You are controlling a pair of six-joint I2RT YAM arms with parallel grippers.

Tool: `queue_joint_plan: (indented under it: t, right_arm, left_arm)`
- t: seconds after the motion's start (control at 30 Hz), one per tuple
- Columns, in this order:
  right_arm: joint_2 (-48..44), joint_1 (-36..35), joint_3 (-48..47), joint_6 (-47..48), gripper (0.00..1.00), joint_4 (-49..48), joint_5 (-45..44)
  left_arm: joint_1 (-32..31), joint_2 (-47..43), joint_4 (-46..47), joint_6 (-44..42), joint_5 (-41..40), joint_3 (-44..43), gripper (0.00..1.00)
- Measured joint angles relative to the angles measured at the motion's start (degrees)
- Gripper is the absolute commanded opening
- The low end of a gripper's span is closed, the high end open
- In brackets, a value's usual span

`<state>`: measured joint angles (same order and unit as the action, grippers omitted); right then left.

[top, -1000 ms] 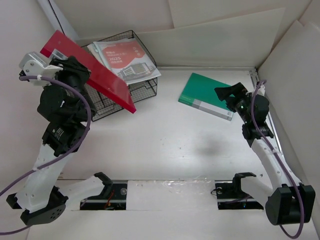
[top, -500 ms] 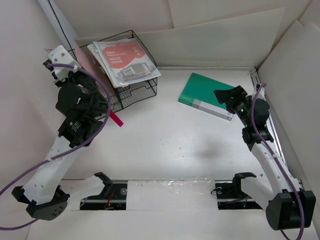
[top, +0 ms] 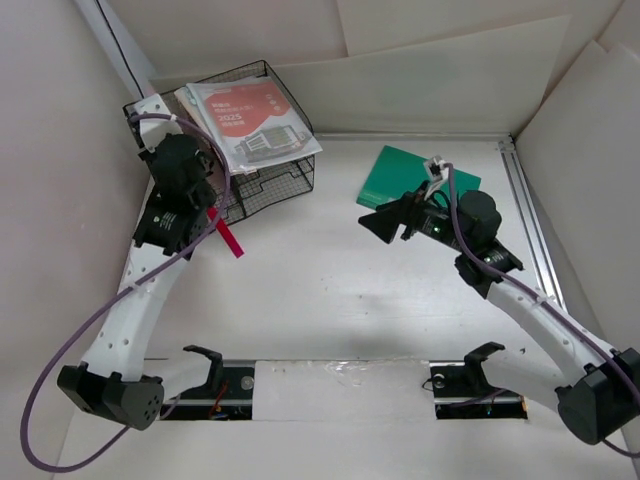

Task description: Organize the desk

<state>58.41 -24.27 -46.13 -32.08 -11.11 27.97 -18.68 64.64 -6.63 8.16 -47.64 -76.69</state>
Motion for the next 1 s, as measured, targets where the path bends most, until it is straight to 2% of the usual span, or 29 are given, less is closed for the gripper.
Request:
queue_joint_plan:
  t: [0.23,0.47,0.7,1.0]
  right_arm:
    - [2.8,-3.56,-1.31,3.82,0.95,0.39,-2.54]
    - [3.1,-8.52,-1.31,5.55,0.95,0.44,-6.71]
    - [3.1,-10.71,-1.31,6.51,0.95,0.44,-9.73]
    - [3.13,-11.54,-1.31,6.82,0.95,0.44,-11.23]
  left_arm:
    - [12.02,-0.37,-1.31,1.55,10.08,0.15,0.0]
    - [18.36,3.85,-1.01,0.11,15.39,-3.37,0.0]
    - [19.87,12.7,0.98,-2.82,17.53,-13.25,0.0]
    - [19.87,9.9,-3.21,-1.9,20.48,-13.64,0.0]
